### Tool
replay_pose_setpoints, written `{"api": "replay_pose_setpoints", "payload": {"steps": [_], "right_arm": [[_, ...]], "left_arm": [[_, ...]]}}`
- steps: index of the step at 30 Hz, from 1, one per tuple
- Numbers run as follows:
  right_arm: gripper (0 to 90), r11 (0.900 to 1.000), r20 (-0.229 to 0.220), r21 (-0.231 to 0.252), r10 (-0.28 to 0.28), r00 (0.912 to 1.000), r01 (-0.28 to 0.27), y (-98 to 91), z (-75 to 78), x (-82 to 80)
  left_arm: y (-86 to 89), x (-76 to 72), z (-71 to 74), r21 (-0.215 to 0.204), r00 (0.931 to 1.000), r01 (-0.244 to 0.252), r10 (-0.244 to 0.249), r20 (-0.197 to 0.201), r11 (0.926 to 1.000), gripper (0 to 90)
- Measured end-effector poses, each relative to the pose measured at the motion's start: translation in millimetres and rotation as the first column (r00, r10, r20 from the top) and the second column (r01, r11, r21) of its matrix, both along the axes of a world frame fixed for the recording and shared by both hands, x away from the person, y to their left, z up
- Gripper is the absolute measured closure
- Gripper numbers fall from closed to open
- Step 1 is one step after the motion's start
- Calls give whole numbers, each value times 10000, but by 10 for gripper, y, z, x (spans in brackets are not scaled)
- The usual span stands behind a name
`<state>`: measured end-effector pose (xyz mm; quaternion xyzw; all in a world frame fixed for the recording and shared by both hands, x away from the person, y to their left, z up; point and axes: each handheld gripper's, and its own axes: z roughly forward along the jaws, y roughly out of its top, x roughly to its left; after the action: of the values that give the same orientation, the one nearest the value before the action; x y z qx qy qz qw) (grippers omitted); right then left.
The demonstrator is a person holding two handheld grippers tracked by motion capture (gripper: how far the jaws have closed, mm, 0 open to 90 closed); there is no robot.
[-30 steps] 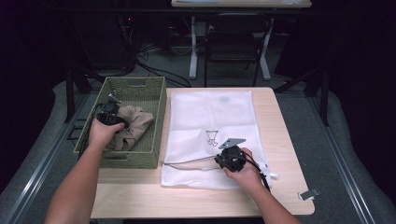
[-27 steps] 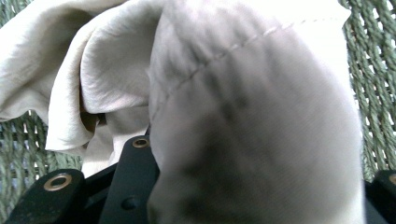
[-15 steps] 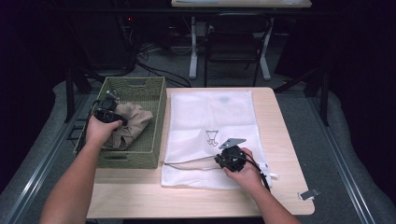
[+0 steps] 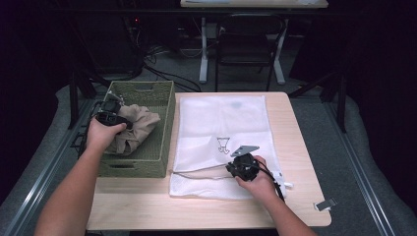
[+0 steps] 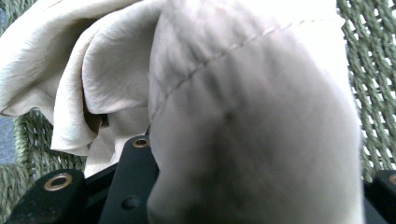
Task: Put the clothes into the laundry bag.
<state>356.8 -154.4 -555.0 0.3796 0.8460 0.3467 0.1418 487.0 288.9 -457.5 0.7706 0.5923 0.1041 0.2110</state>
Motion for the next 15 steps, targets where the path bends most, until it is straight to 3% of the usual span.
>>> {"api": "replay_pose_setpoints", "payload": {"steps": [15], "right_arm": [[807, 10000, 3, 7, -4, 10000, 4, -1, 2, -1]], "left_arm": [[-21, -20, 207, -23, 9999, 117, -116, 46, 9999, 626]]}}
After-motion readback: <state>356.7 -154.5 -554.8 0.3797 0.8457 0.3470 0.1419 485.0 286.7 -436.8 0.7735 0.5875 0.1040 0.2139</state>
